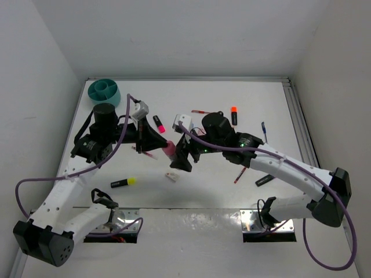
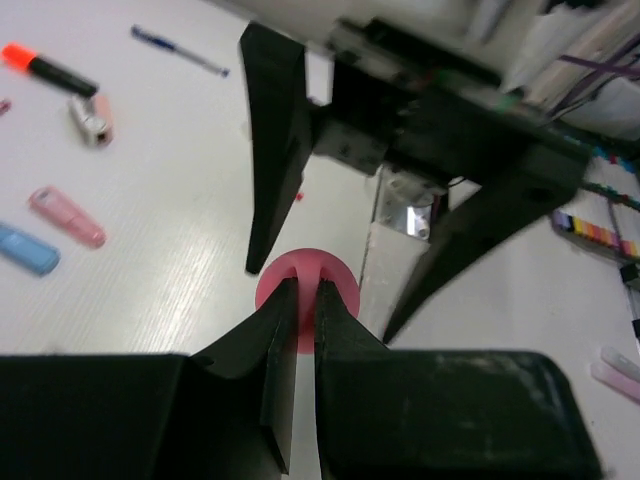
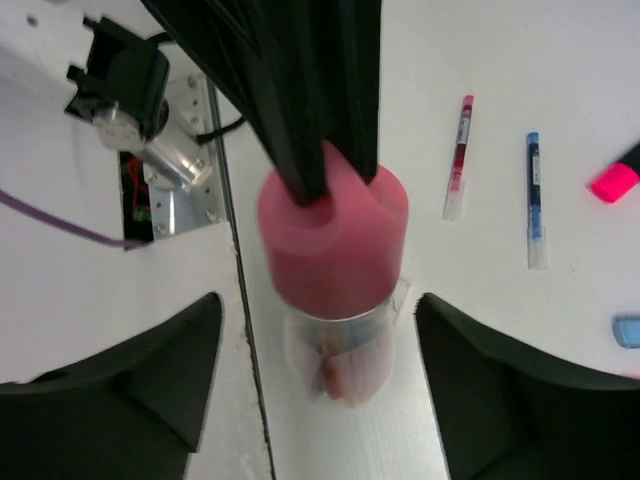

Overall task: Sort the stationery into containers
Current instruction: Pass the stationery from the right arm to the left, then place the stationery into the container

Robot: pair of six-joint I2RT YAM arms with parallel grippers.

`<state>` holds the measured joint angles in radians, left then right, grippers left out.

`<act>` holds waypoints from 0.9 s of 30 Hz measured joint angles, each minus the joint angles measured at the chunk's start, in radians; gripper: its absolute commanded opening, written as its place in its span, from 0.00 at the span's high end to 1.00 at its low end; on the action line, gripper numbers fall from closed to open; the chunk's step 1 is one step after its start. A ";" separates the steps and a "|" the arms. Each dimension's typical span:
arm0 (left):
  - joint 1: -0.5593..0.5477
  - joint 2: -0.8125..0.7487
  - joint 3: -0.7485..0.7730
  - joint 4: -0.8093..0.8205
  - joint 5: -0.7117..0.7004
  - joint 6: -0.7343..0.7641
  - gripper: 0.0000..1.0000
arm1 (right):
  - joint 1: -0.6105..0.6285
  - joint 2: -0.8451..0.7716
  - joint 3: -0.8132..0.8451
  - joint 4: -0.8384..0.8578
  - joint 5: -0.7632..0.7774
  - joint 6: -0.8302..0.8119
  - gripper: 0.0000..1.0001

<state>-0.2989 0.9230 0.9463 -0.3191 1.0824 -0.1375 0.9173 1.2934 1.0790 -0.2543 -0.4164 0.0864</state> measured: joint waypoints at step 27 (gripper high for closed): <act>0.566 0.928 1.015 -0.212 -0.733 0.245 1.00 | -0.444 -0.024 -0.032 -0.107 0.132 0.023 0.06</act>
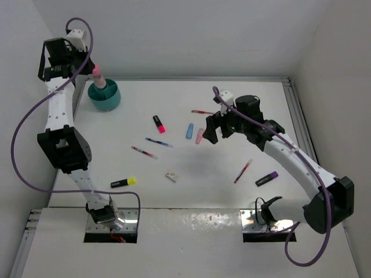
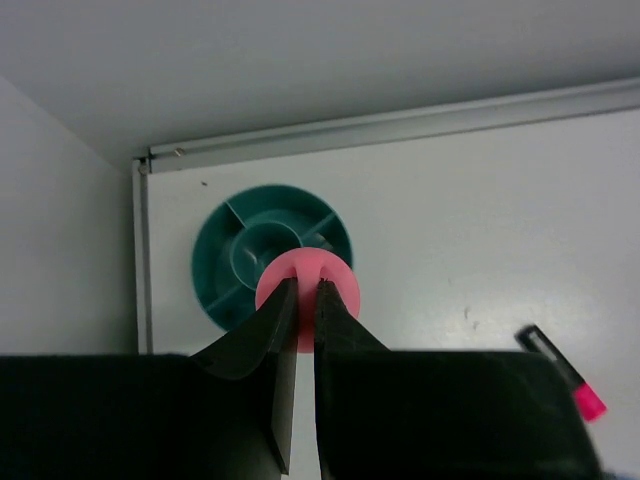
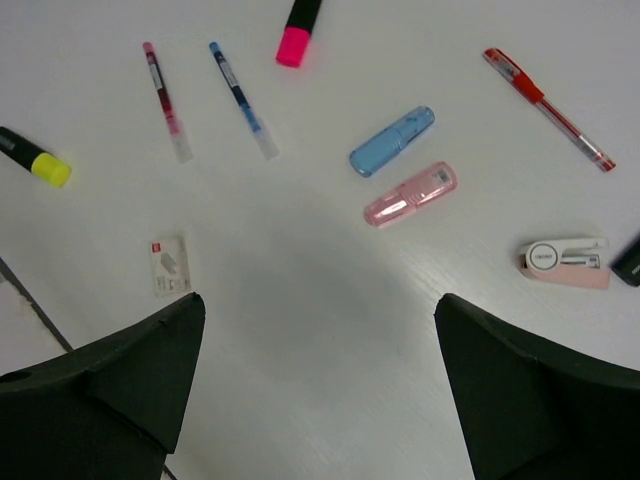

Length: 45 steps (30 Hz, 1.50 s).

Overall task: Sort the stationery into containers
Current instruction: Place the stationery into the container

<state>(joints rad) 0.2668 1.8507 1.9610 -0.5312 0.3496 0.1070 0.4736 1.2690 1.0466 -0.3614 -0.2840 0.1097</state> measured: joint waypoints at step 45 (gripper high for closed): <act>0.056 0.283 0.142 0.103 0.003 -0.021 0.29 | -0.106 0.058 -0.069 0.047 -0.096 0.040 0.11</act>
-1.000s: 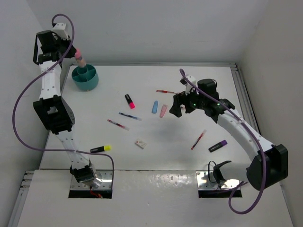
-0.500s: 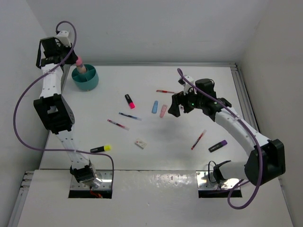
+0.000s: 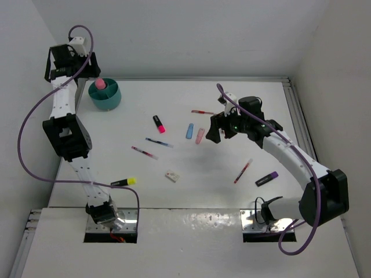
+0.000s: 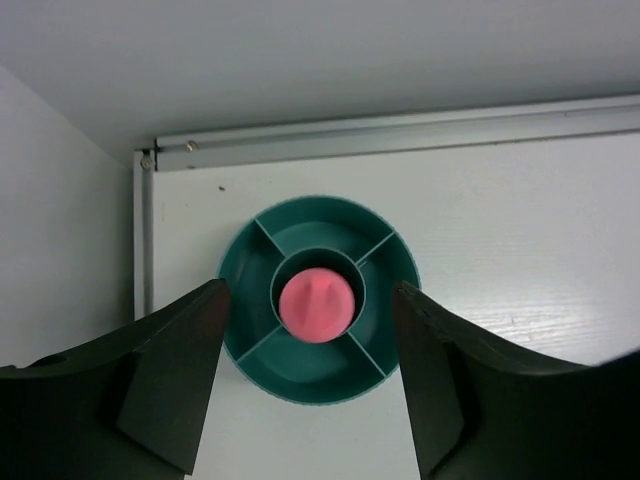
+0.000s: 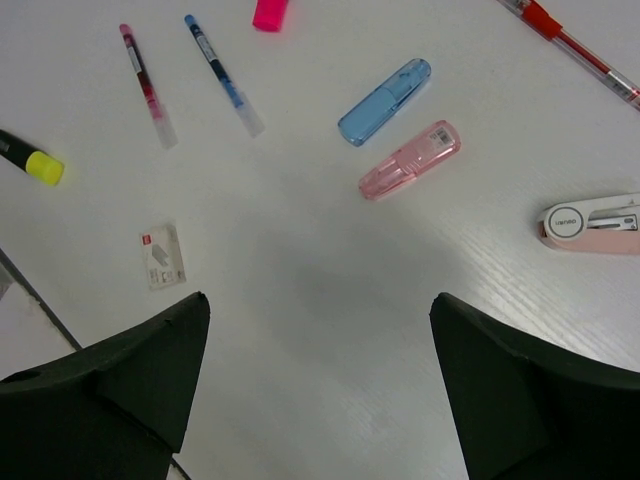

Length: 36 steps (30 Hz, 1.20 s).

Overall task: Sort the stationery into containers
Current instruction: Place the stationery into the container, then grab a piece of stationery with the left arm

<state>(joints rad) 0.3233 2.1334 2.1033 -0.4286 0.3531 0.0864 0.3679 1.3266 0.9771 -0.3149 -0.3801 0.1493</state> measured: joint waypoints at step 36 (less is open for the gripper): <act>-0.459 -0.978 -1.313 -0.665 0.034 1.112 0.36 | -0.020 -0.216 -0.232 -0.233 0.044 -0.047 0.45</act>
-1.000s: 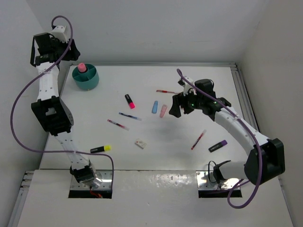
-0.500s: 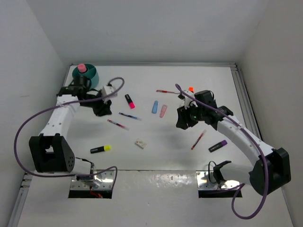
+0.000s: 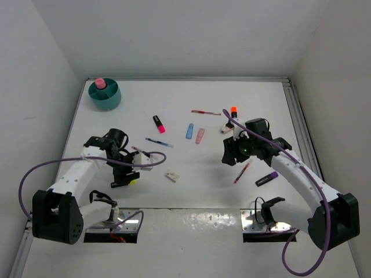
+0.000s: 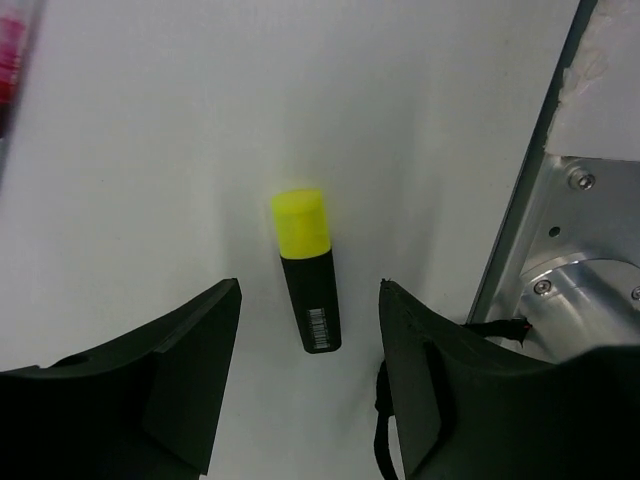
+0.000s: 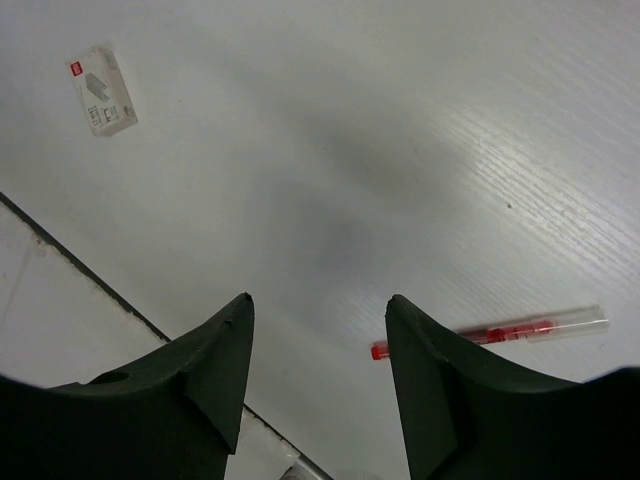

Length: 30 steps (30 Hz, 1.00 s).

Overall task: Sort the stationery into containers
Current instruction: Grab a piece of stationery with the left arm

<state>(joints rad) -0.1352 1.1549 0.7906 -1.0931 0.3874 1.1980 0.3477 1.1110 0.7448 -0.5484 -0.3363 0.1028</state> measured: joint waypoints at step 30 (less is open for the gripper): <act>-0.206 0.179 -0.183 0.396 -0.274 -0.255 0.51 | -0.040 0.033 0.003 -0.007 0.011 0.003 0.44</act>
<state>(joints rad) -0.3412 1.3338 0.6075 -0.6971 0.1139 0.9428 0.3077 1.1439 0.7479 -0.5556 -0.3248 0.1059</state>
